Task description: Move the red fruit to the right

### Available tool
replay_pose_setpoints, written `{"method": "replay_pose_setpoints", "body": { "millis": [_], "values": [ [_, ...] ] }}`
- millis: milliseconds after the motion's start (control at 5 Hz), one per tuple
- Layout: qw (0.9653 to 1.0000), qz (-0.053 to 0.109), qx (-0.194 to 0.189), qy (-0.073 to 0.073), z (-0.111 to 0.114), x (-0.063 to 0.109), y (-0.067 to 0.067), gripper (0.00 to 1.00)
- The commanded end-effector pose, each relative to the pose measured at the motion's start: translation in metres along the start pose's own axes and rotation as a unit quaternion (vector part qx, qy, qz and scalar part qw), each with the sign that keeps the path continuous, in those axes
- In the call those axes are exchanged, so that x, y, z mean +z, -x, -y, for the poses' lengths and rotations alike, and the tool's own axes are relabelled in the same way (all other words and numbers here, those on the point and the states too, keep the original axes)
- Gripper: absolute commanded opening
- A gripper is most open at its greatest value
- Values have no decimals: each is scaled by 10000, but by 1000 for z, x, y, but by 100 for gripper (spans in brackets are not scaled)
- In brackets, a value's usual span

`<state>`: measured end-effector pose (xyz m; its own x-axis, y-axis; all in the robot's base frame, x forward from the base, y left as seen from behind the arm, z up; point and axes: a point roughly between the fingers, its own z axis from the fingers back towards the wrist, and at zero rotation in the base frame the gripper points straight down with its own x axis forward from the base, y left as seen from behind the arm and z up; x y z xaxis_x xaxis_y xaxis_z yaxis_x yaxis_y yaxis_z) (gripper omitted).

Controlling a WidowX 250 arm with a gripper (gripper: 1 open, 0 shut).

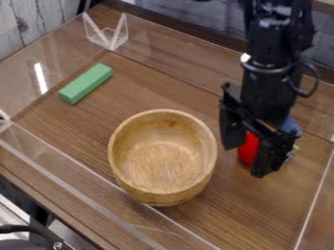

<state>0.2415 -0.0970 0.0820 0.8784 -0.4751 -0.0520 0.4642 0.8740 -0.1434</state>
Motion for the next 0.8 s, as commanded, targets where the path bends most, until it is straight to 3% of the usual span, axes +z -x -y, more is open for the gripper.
{"method": "replay_pose_setpoints", "body": {
  "millis": [0, 200, 400, 600],
  "values": [
    [9997, 189, 143, -8, 0, 9, 3, 100],
    [9999, 138, 29, 16, 6, 8, 4, 0],
    [9998, 126, 149, 57, 8, 1, 3, 100],
    [9995, 135, 287, 95, 8, -5, 1, 100]
  ]
}}
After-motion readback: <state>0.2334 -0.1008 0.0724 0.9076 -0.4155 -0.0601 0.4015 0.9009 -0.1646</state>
